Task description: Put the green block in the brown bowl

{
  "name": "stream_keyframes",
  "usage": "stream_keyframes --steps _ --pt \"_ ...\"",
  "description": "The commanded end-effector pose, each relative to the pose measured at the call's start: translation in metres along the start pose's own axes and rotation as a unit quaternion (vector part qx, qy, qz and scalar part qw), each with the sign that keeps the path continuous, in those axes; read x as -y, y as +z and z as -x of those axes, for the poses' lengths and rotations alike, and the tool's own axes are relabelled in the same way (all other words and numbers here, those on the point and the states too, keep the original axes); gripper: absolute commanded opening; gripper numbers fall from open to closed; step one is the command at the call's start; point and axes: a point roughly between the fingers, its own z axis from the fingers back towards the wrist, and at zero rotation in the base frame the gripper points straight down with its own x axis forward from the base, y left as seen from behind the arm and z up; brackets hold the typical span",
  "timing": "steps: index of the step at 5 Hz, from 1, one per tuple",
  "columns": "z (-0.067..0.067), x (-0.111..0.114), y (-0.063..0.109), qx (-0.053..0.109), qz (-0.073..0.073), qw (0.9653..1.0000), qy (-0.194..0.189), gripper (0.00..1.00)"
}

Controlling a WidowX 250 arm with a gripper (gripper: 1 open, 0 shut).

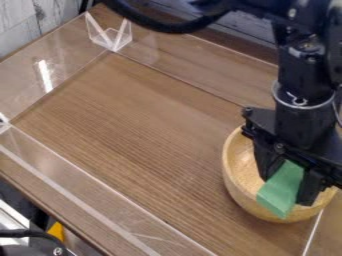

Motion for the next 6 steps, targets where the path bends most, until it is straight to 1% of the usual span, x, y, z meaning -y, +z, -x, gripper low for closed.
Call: stream_keyframes --steps 1,4,6 --pt "-0.006 -0.002 0.013 0.025 0.009 0.9997 -0.001 0.00" --pt "-0.006 -0.010 0.006 0.020 0.008 0.9996 0.019 0.00" --pt "-0.009 -0.022 0.004 0.022 0.010 0.9989 0.041 0.00"
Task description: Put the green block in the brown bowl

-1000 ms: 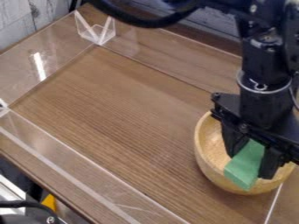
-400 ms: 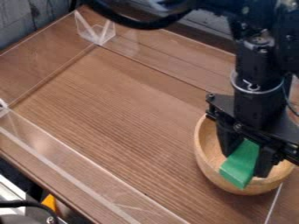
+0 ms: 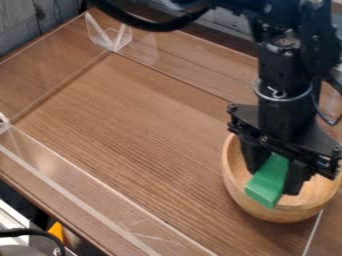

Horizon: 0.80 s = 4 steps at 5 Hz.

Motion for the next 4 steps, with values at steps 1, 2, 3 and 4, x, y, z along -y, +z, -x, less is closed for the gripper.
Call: stream_keyframes --steps 1,2,3,4 --pt "-0.0058 -0.0025 0.0024 0.012 0.005 0.9999 0.006 0.00" --pt "-0.0072 -0.0055 -0.0009 0.010 0.006 0.9999 0.013 0.00" --pt "-0.0085 -0.0080 -0.0044 0.007 0.007 0.9998 0.018 0.00" --pt "-0.0097 -0.0103 -0.0075 0.005 0.008 0.9997 0.023 0.00"
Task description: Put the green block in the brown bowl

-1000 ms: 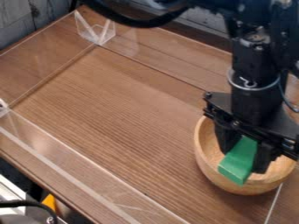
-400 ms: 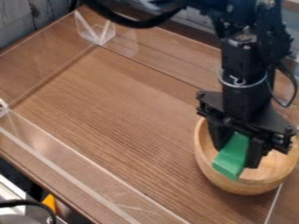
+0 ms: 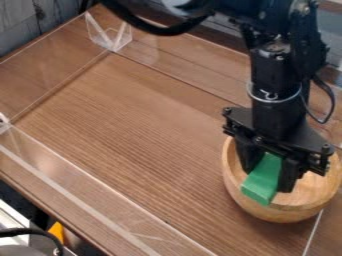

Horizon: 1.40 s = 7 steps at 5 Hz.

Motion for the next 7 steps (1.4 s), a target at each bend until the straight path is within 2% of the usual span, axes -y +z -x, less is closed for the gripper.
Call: stream_keyframes --steps 1,7 --pt "-0.005 -0.002 0.003 0.010 0.004 0.9999 0.007 0.00" --pt "-0.011 -0.009 -0.007 0.002 0.011 0.9994 0.031 0.00"
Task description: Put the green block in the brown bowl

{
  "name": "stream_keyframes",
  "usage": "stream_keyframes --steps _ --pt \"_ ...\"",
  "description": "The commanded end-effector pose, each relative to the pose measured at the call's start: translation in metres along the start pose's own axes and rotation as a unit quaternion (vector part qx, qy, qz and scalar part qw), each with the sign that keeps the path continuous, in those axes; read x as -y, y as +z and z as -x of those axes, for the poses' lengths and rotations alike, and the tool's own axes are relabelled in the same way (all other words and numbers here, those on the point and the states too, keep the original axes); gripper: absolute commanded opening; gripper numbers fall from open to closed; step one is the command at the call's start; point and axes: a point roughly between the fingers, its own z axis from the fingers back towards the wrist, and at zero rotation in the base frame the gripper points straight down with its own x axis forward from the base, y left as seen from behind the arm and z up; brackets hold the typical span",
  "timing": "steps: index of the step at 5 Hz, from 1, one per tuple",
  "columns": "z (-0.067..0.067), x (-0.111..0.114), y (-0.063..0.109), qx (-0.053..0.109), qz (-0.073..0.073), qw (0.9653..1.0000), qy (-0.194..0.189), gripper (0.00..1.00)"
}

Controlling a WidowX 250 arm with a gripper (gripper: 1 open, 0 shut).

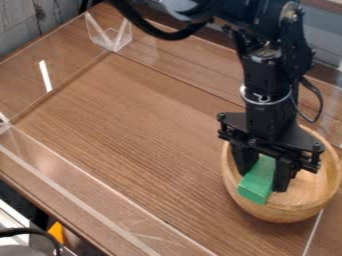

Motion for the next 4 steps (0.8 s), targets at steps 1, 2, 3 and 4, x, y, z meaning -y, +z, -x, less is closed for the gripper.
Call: stream_keyframes --steps 1,2,3,4 --pt "-0.0085 0.0011 0.0054 0.015 0.007 0.9999 0.003 0.00" --pt "-0.0099 0.0018 0.0044 0.014 0.010 0.9998 0.006 0.00" --pt "-0.0110 0.0023 0.0041 0.013 0.013 0.9998 0.010 0.00" --pt "-0.0120 0.0027 0.0043 0.012 0.016 0.9997 0.013 0.00"
